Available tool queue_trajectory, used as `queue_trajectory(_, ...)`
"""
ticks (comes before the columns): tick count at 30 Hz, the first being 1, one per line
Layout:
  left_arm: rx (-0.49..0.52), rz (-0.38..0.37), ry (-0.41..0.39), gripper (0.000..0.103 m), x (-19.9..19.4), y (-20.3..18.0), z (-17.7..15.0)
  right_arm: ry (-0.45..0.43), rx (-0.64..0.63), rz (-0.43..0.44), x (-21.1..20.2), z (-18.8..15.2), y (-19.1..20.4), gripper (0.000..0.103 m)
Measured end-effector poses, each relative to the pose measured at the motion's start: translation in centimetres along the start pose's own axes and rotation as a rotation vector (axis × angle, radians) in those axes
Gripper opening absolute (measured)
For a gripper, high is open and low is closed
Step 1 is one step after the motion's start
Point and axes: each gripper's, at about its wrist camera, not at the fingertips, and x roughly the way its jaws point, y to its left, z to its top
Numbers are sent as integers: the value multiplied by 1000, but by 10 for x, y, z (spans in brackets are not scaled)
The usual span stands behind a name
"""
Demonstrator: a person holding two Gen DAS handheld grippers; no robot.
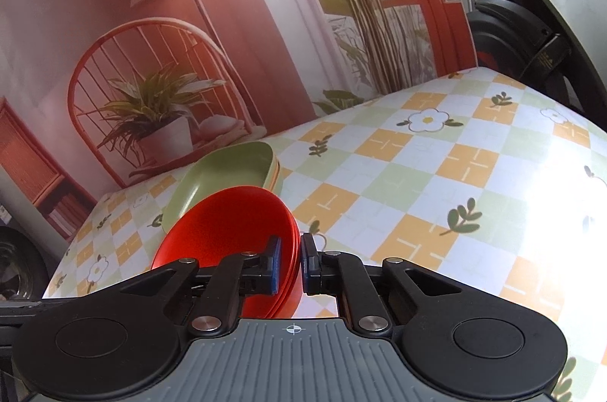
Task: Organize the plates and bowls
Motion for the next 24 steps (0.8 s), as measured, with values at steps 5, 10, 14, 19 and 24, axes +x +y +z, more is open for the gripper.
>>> queue_trajectory(5, -7, 0, -47, 26, -12, 10, 26, -5, -28, 36, 10, 30, 18, 10)
queue_trajectory(10, -2, 8, -87, 26, -18, 23, 61, -5, -24, 71, 31, 57, 32, 10)
queue_trajectory(14, -4, 10, -92, 26, -14, 36, 83, 4, -42, 63, 55, 70, 43, 10)
queue_trajectory(19, 19, 46, -83, 26, -3, 49, 99, 26, -52, 63, 84, 77, 53, 10)
queue_trajectory(24, 26, 67, -70, 26, 7, 64, 104, 57, -58, 47, 107, 74, 58, 10)
